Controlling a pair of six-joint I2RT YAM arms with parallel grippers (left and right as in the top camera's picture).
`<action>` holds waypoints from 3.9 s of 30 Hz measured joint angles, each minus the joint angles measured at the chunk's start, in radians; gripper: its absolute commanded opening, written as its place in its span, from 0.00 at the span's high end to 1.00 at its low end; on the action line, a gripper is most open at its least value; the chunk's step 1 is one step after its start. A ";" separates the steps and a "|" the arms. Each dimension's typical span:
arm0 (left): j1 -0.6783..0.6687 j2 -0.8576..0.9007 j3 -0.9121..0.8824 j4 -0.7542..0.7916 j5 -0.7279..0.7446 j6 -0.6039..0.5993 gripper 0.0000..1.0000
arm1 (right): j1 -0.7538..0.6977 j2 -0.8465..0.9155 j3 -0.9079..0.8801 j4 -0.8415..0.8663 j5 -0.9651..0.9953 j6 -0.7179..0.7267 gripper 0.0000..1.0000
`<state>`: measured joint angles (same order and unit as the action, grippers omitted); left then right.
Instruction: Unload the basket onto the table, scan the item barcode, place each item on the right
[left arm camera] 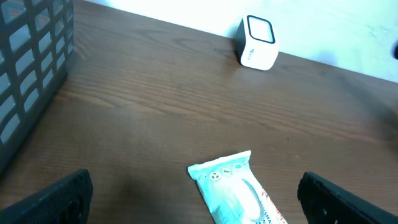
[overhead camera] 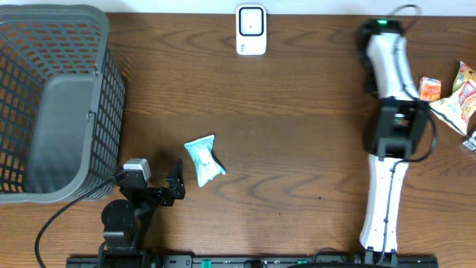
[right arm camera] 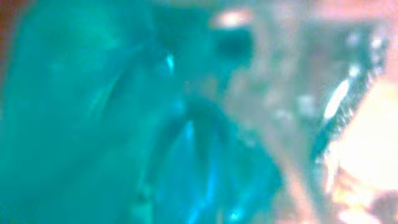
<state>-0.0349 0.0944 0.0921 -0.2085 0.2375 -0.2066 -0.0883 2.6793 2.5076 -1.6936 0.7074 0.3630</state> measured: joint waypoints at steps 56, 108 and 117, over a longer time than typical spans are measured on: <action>0.000 0.000 0.000 0.000 0.000 0.000 0.02 | 0.859 -0.373 -0.521 0.502 -1.037 -0.181 0.39; -0.001 0.000 0.000 0.000 0.000 0.000 0.02 | 0.576 -0.325 -0.392 -0.005 -1.898 0.604 0.98; -0.001 0.000 0.000 0.000 0.000 0.000 0.02 | 0.576 -0.325 -0.392 0.018 -1.968 0.954 0.99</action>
<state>-0.0357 0.0944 0.0921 -0.2085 0.2375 -0.2066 0.4881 2.3543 2.1159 -1.6756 -1.2602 1.3170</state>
